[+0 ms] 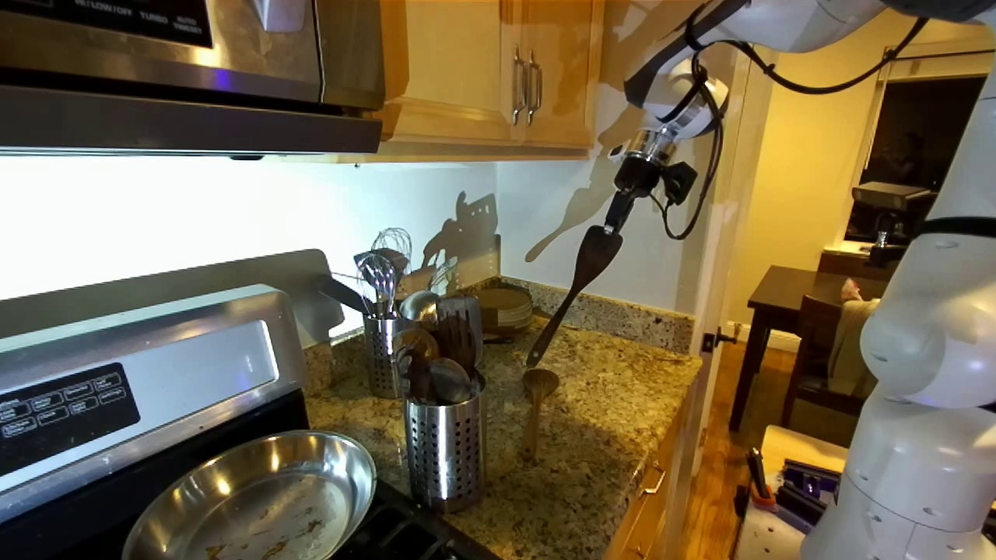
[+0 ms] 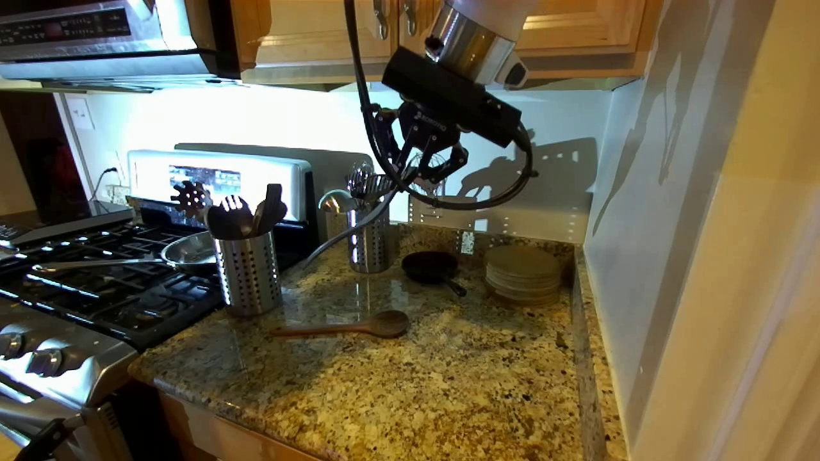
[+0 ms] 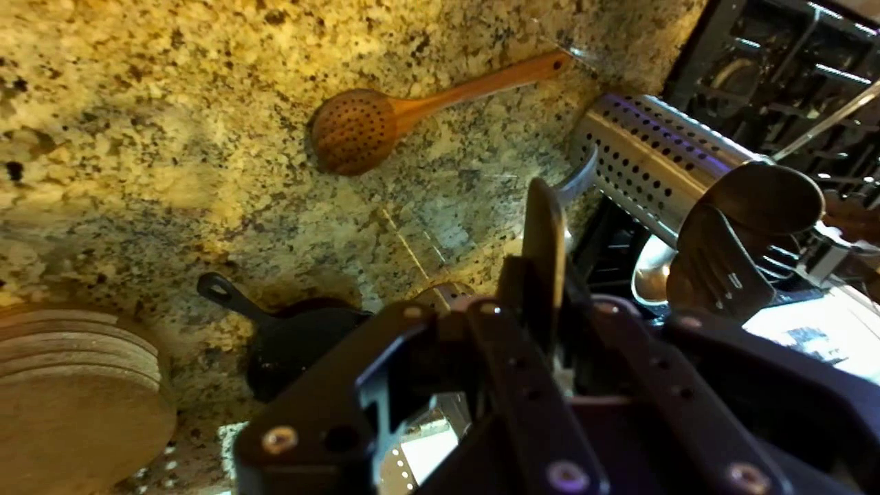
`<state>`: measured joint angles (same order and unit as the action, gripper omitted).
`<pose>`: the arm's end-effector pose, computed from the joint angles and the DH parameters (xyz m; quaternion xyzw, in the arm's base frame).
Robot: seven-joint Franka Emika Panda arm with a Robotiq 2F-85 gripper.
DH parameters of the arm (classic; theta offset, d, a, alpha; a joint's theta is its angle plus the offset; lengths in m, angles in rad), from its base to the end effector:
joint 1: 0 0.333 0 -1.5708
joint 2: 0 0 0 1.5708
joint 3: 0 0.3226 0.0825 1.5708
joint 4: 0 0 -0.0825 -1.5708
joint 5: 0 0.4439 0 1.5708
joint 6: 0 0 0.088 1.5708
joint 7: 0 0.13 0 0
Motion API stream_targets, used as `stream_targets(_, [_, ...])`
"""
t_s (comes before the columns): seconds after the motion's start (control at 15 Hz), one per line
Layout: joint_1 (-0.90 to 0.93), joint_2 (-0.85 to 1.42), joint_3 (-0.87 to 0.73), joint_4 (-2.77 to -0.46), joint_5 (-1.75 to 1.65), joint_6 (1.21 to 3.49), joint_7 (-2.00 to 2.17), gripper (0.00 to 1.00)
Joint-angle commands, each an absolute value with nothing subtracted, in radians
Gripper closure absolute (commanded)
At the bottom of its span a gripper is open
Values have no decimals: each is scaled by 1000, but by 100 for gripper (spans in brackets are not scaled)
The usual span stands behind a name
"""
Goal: Place the wooden spatula in the cutlery holder at the front of the countertop
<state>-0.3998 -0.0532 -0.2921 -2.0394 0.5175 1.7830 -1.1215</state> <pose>0.4729 -0.3235 0.4233 -0.9544 -0.1281 -0.1359 0.2331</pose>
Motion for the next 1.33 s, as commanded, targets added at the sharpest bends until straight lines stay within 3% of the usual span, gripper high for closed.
stream_targets(0.0, [-349, -172, -293, -2138, 411, 1901, -1075, 93])
stream_targets(1.27, [-203, -504, -216, -2381, 87, 2209, -994, 94])
